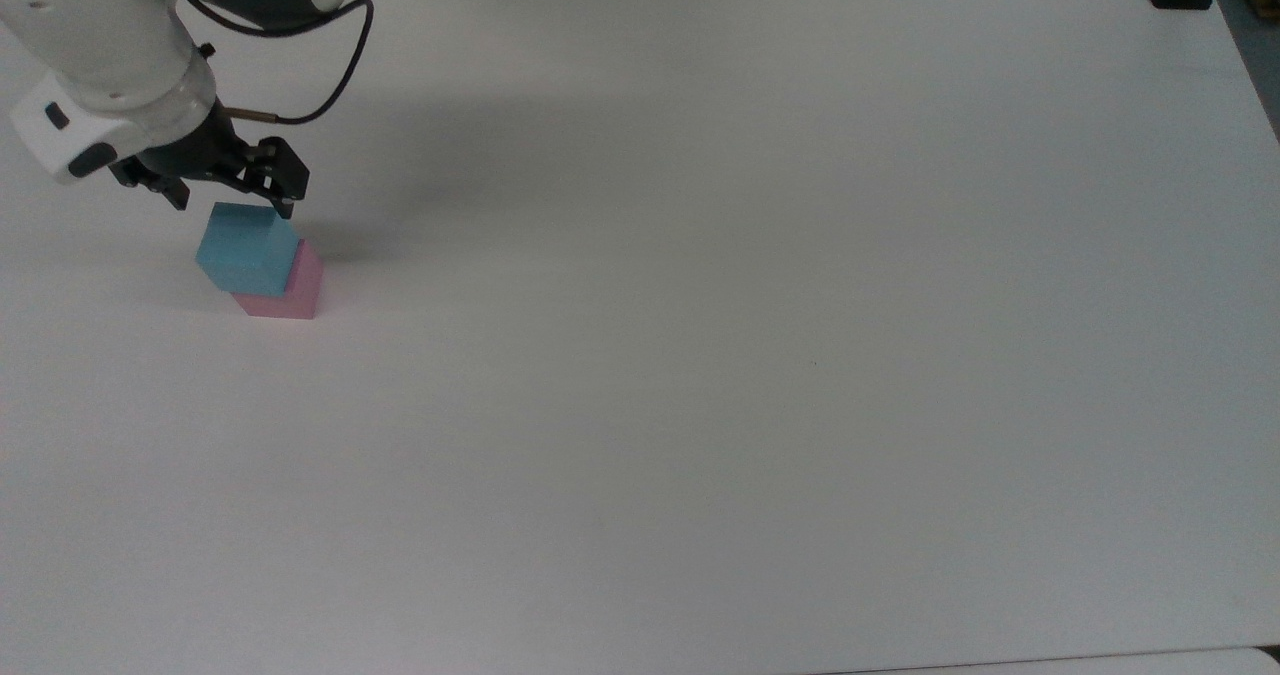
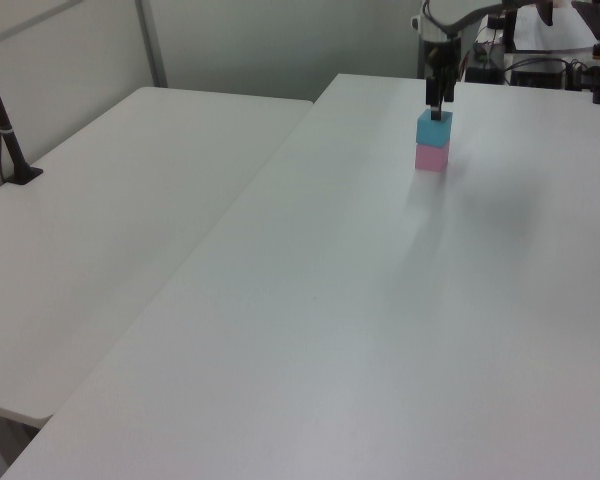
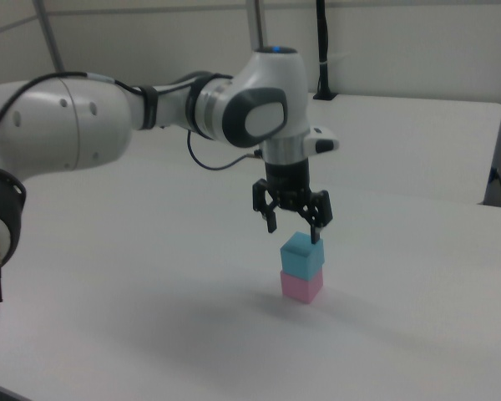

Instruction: Put blue cube on pink cube

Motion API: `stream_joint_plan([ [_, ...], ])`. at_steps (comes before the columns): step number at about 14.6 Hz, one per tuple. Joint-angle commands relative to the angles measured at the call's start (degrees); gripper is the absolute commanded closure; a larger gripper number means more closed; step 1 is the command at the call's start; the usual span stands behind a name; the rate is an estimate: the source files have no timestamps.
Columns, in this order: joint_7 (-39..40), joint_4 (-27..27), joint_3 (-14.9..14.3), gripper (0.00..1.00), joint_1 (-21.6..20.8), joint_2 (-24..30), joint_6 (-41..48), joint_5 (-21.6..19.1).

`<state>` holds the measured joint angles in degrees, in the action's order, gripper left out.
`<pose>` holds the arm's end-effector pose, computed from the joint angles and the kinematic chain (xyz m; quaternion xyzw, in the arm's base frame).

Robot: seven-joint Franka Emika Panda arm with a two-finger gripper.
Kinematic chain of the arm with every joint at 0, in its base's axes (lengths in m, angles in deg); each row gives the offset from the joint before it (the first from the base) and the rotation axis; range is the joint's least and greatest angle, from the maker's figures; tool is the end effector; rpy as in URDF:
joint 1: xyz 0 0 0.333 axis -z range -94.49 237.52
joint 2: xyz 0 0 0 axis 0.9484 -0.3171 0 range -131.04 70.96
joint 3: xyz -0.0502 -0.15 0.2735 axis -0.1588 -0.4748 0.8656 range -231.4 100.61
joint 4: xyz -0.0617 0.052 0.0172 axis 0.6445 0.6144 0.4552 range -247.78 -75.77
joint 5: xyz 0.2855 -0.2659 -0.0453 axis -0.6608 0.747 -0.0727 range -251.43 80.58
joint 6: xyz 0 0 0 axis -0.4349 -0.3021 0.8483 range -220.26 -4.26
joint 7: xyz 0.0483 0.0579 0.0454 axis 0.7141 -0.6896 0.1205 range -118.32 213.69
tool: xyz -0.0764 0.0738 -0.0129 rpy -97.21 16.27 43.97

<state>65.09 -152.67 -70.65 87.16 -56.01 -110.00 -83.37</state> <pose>0.6452 -0.2382 0.4396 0.9989 -0.0214 -0.0289 0.0296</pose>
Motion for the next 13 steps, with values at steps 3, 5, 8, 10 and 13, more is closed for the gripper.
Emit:
stream_joint_plan([
  [3, -5.3, 0.2, 0.3, 0.0, -2.6, 7.4, 5.3, -0.2],
  [5, -12.4, -0.1, 0.4, 0.0, -6.2, 9.1, 5.5, 0.9],
  [8, -21.3, -0.3, 0.4, 0.0, -13.0, 12.5, 9.4, 1.1],
  [10, -26.6, -2.1, 0.4, 0.0, -17.9, 16.4, 12.1, 1.1],
  [13, -27.6, -4.1, 0.1, 0.0, -21.2, 21.0, 16.0, 1.1],
])
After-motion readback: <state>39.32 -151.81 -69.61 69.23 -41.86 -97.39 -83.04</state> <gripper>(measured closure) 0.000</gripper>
